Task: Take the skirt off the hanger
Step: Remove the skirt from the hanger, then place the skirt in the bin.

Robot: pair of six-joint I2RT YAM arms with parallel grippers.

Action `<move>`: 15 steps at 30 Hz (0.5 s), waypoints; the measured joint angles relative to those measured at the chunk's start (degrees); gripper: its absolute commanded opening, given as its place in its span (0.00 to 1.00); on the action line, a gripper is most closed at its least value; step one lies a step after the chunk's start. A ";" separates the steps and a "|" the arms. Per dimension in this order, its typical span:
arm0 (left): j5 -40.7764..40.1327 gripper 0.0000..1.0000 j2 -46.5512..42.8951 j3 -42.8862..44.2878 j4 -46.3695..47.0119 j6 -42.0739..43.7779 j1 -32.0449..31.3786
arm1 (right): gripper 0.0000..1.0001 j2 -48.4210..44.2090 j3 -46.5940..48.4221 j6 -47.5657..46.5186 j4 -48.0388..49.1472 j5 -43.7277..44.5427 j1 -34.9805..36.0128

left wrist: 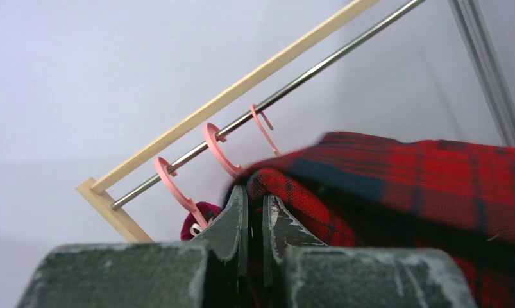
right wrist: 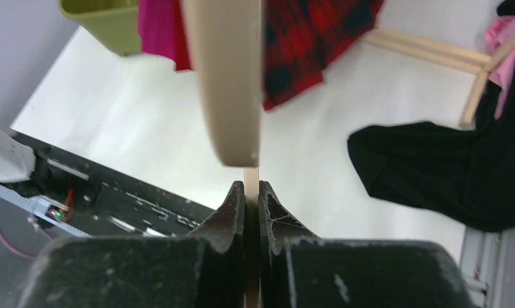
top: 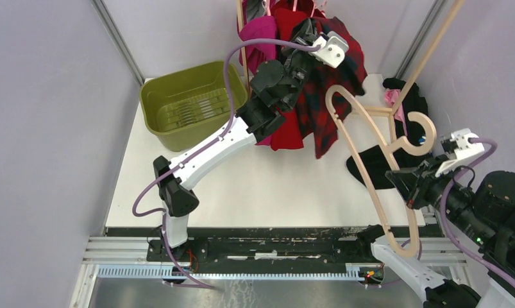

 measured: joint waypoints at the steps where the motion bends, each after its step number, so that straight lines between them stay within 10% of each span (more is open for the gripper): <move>1: -0.11 0.03 -0.13 0.00 0.31 0.22 0.13 | 0.01 -0.52 0.00 -0.24 -1.29 0.33 0.00; 15: -0.42 0.03 -7.32 -0.83 -1.27 2.54 -5.35 | 0.01 -6.19 -11.74 0.11 7.93 28.00 0.00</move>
